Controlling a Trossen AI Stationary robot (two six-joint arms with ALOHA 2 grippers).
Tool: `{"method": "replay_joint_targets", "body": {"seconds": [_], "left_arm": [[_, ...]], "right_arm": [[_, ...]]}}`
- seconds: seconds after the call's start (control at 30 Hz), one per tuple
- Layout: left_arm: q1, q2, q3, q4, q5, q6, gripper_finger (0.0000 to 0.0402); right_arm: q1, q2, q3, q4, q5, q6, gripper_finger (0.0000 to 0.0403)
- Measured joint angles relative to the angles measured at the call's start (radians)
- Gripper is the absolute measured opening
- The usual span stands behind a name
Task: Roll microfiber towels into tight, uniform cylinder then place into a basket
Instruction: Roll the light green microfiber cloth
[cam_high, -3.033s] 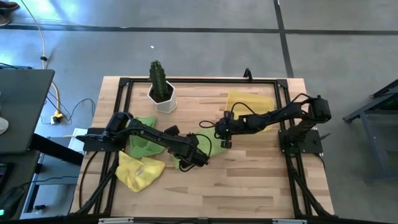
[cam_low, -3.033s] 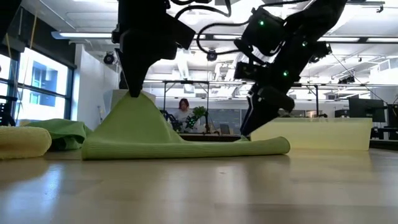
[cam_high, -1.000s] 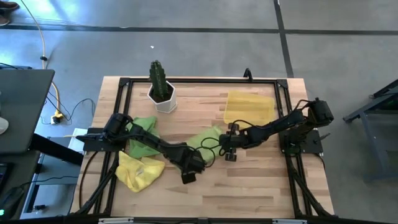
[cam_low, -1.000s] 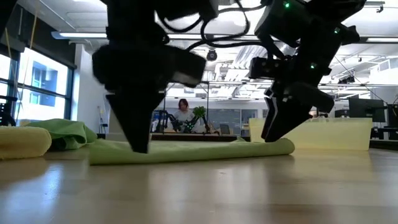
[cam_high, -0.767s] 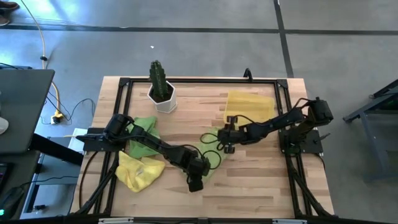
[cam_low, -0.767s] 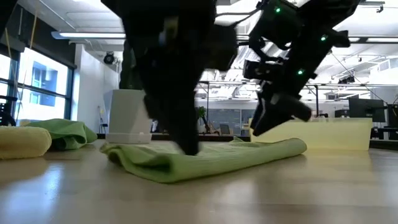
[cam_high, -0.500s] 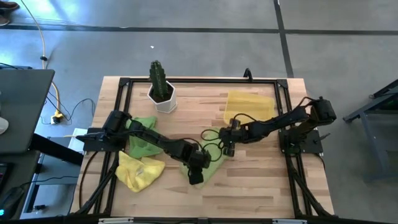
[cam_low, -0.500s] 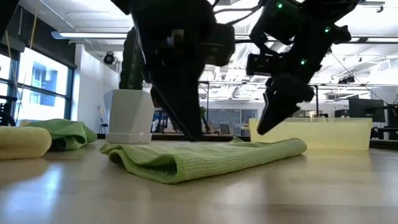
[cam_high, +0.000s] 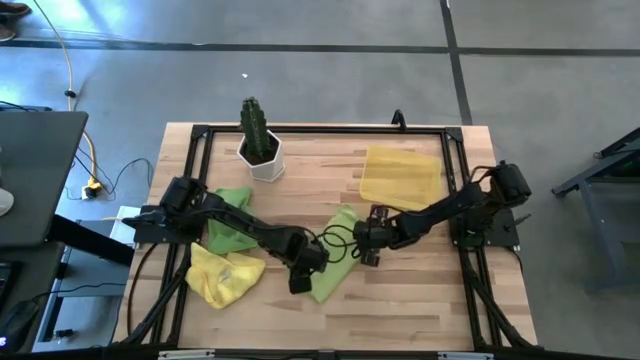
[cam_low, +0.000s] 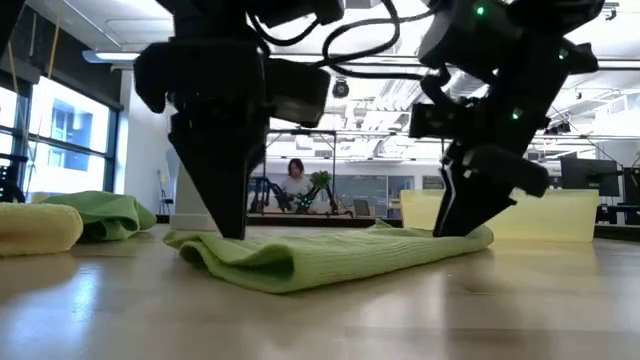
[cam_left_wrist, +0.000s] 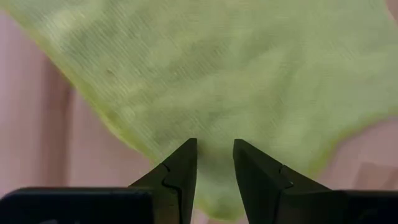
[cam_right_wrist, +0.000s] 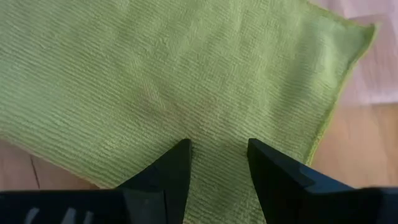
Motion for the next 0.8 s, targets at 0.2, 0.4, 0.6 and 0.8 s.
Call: {"method": "replay_joint_targets", "body": {"seconds": [0.2, 0.4, 0.6, 0.8], "left_arm": [[-0.044, 0.010, -0.006, 0.071, 0.071, -0.094, 0.0094], [-0.079, 0.010, -0.006, 0.220, 0.090, -0.060, 0.0094], [-0.066, 0.010, 0.019, 0.202, 0.083, 0.002, 0.0094], [-0.066, 0.010, 0.031, 0.192, 0.063, 0.183, 0.0094]], "right_arm": [[-0.054, 0.014, 0.000, 0.016, 0.098, -0.147, 0.0153], [-0.110, 0.015, -0.002, 0.084, 0.126, -0.283, 0.0153], [-0.090, -0.044, -0.002, 0.075, 0.037, -0.255, 0.0153], [0.025, -0.081, -0.002, 0.073, -0.136, -0.282, 0.0153]]}}
